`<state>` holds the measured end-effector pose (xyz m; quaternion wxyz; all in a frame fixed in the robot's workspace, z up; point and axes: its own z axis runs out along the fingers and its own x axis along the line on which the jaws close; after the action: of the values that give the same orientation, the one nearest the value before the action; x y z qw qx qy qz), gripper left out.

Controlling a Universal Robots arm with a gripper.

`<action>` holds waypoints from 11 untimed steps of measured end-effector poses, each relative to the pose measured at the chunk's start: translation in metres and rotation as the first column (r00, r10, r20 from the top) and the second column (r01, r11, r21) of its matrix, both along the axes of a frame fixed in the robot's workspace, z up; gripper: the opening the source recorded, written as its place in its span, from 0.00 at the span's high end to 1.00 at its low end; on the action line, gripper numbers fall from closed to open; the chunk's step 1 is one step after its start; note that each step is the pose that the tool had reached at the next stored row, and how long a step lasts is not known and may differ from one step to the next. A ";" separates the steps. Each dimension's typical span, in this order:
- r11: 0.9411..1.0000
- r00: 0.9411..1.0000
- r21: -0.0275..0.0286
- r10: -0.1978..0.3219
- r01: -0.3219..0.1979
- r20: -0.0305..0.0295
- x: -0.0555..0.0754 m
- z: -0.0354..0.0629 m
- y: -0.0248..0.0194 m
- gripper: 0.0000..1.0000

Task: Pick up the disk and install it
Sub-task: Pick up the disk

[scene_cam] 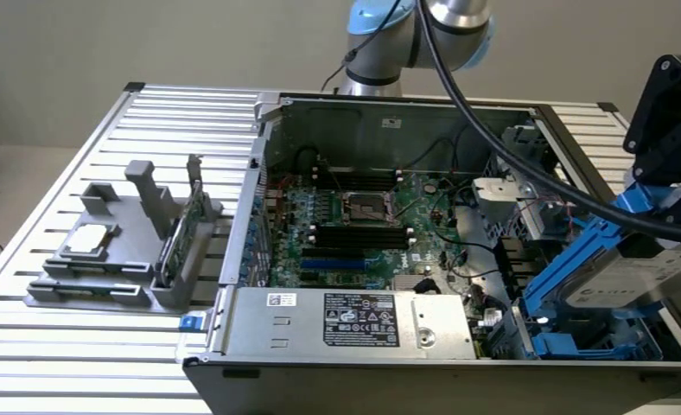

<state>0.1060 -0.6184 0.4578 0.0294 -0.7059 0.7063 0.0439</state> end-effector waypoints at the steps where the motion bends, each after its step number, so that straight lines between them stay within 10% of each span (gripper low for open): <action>1: 1.000 1.000 -0.001 0.001 -0.001 0.000 0.000 0.0000 0.0014 0.67; 11: 1.000 1.000 -0.029 0.007 -0.007 0.001 0.003 -0.0012 0.0107 0.67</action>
<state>0.1089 -0.6077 0.4566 0.0191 -0.7087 0.7045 0.0334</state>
